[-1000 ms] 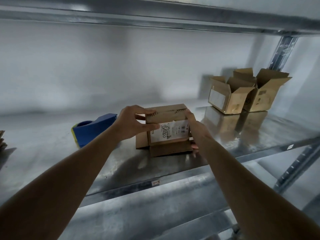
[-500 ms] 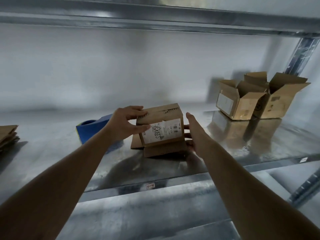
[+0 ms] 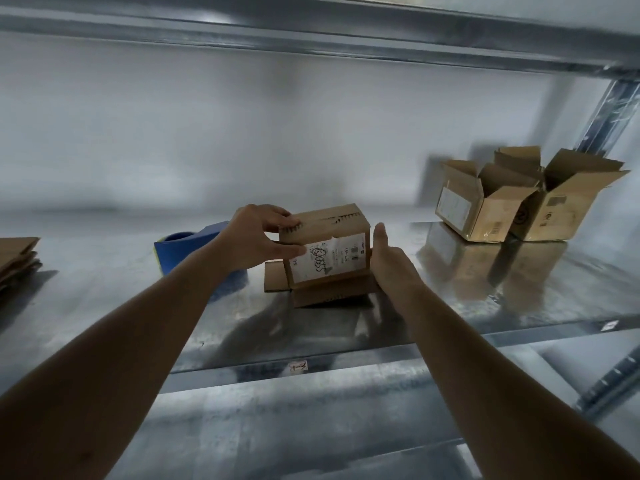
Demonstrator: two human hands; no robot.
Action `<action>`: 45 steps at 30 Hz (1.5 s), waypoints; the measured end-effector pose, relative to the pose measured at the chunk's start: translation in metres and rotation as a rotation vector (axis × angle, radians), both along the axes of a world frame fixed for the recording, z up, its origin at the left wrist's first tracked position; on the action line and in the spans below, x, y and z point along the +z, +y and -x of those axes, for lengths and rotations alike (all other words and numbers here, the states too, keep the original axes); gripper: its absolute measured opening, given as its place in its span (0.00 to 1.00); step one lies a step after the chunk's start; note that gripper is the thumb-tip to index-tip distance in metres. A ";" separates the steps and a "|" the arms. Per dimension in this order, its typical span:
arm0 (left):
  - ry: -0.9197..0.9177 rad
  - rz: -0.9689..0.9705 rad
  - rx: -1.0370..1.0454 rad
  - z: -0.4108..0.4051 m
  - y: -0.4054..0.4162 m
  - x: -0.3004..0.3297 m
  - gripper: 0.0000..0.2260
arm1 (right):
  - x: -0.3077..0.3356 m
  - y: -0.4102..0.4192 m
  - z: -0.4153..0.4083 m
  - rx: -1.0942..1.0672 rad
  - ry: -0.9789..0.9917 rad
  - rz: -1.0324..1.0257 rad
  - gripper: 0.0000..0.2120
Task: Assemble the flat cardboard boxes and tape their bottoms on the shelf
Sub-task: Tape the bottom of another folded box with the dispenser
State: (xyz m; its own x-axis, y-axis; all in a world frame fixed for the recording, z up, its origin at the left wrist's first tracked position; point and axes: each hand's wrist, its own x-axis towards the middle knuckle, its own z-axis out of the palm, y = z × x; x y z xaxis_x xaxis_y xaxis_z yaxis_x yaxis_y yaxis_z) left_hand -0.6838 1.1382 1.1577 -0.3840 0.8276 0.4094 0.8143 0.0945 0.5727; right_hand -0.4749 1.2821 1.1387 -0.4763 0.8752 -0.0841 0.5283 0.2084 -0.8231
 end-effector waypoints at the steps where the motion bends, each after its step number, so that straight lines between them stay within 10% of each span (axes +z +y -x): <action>1: 0.017 0.016 -0.004 -0.001 0.002 0.001 0.28 | -0.003 0.001 -0.001 0.000 -0.057 -0.030 0.45; 5: 0.007 0.067 -0.026 -0.002 0.008 0.006 0.28 | -0.009 0.007 0.000 -0.055 -0.263 -0.264 0.49; 15: 0.015 0.064 -0.042 -0.005 0.008 0.004 0.27 | -0.001 0.007 0.017 0.093 0.262 -0.248 0.22; 24: -0.003 0.040 -0.033 -0.013 0.012 0.008 0.07 | 0.020 0.002 0.020 -0.181 -0.016 -0.464 0.22; 28: 0.011 0.005 -0.021 -0.013 0.014 0.011 0.06 | 0.028 -0.012 0.027 0.011 -0.052 -0.436 0.25; 32: -0.125 0.001 -0.089 -0.019 0.010 0.014 0.07 | 0.033 -0.018 0.035 0.228 0.094 -0.416 0.07; 38: -0.422 0.018 -0.220 -0.019 -0.013 0.017 0.13 | 0.032 -0.017 0.027 0.475 0.112 -0.391 0.21; 45: 0.089 -0.026 0.032 0.005 -0.006 0.012 0.09 | 0.027 -0.024 0.033 0.609 0.224 -0.346 0.13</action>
